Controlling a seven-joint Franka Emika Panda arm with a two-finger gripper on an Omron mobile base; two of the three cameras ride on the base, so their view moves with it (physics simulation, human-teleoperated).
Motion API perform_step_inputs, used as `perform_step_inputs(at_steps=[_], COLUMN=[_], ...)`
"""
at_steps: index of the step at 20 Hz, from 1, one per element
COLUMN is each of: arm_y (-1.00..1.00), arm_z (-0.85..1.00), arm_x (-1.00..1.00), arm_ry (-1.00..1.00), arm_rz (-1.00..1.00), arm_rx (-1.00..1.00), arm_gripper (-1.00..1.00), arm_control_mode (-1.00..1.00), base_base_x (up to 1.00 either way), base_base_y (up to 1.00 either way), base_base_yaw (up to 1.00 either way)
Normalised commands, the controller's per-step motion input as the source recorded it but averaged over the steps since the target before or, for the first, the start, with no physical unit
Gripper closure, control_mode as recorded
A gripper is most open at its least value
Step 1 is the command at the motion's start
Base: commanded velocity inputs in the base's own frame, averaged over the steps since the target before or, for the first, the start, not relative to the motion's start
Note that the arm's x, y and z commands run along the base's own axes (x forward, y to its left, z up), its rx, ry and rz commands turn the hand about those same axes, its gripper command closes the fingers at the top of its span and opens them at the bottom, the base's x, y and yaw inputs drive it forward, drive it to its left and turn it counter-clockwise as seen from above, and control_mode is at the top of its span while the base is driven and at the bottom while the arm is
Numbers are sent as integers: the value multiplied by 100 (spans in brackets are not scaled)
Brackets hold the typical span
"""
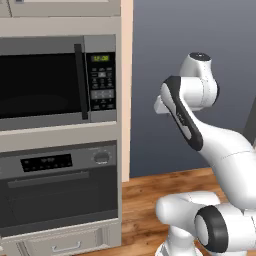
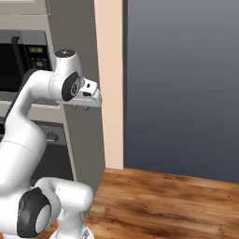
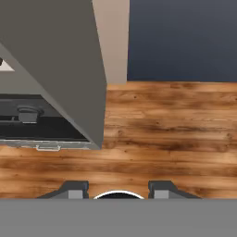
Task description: Take the fish from the oven and place it on the plate on the counter.
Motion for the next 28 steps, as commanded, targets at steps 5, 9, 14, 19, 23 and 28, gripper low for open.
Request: perform_step_inputs(at_steps=[5, 9, 14, 19, 23, 28], arm_y=[26, 89, 89, 100, 100, 92], arm_z=[0, -27, -43, -49, -17, -30], arm_x=[-43, -64, -39, -10, -1, 5], arm_ry=[-7, -11, -9, 0, 13, 9], arm_rz=[4, 25, 41, 44, 17, -7], arm_rx=[-7, -20, -12, -14, -24, -13], arm_gripper=[-100, -100, -100, -100, -100, -100], arm_control_mode=[-100, -100, -100, -100, -100, -100], base_base_x=[0, 0, 0, 0, 0, 0], base_base_y=[0, 0, 0, 0, 0, 0], base_base_yaw=[0, 0, 0, 0, 0, 0])
